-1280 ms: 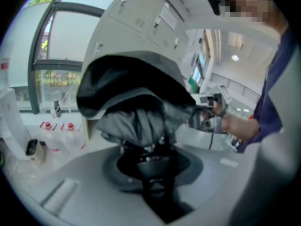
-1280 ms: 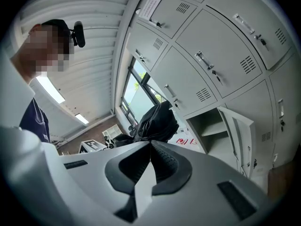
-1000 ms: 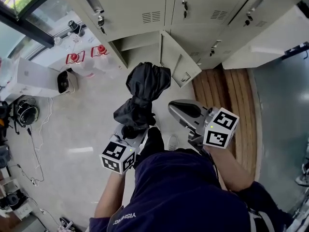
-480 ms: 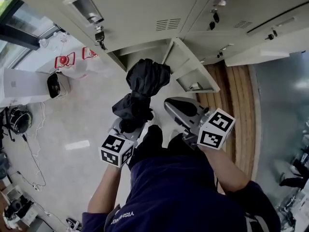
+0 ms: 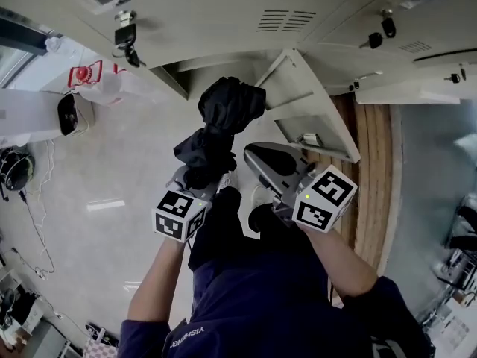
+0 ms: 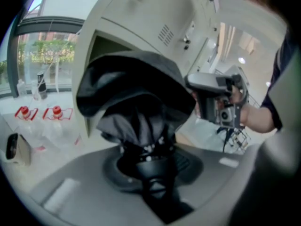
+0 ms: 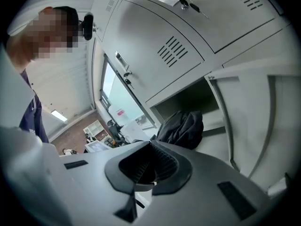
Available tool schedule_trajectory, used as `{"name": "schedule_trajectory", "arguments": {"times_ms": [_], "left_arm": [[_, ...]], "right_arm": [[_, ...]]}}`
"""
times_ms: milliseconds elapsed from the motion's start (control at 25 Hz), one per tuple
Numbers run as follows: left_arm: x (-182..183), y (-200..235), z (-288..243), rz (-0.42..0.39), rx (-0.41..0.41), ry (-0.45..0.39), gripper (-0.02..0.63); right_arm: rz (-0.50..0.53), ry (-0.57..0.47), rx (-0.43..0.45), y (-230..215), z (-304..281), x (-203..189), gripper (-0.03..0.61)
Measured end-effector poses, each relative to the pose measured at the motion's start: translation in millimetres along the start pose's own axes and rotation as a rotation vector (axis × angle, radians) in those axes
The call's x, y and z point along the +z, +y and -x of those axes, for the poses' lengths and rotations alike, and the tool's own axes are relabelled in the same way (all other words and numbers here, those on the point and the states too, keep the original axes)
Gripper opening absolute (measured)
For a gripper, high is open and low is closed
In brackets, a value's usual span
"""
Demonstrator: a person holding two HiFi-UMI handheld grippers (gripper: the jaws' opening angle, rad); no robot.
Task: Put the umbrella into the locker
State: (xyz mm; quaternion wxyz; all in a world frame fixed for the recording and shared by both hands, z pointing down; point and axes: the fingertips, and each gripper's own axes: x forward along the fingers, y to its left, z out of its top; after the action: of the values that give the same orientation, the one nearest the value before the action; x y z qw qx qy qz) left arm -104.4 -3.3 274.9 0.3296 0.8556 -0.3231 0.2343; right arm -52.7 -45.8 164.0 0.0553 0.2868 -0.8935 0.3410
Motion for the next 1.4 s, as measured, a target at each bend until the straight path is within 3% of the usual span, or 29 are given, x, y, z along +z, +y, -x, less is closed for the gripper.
{"name": "schedule_trajectory", "arguments": {"times_ms": [320,520,840,1120,1400], "left_arm": [[-47.2,56.0,-73.2,0.02,0.048,-0.01,0.109],[-61.8,88.0,-114.9,-0.01,0.076,-0.014,0.109],[-59.2,118.4,-175.7,-0.075,0.097,-0.08,0.109],[-69.1,142.2,-205.3,-0.157,0.127,-0.138,0.109],[-58.1,157.5,-215.7,-0.226,0.18,-0.119,0.109]], "right_arm": [[0.065,0.024,0.015,-58.3,-30.3,-65.5,0.008],[0.101,0.03,0.043,-90.1,-47.8,-100.7,0.008],[0.213,-0.052,0.057,-139.7,-74.8,-126.4,0.008],[0.302,-0.099,0.125,-161.6,-95.2,-162.7,0.008],[0.358,-0.138,0.129,-171.9,-91.0,-180.3,0.008]]}}
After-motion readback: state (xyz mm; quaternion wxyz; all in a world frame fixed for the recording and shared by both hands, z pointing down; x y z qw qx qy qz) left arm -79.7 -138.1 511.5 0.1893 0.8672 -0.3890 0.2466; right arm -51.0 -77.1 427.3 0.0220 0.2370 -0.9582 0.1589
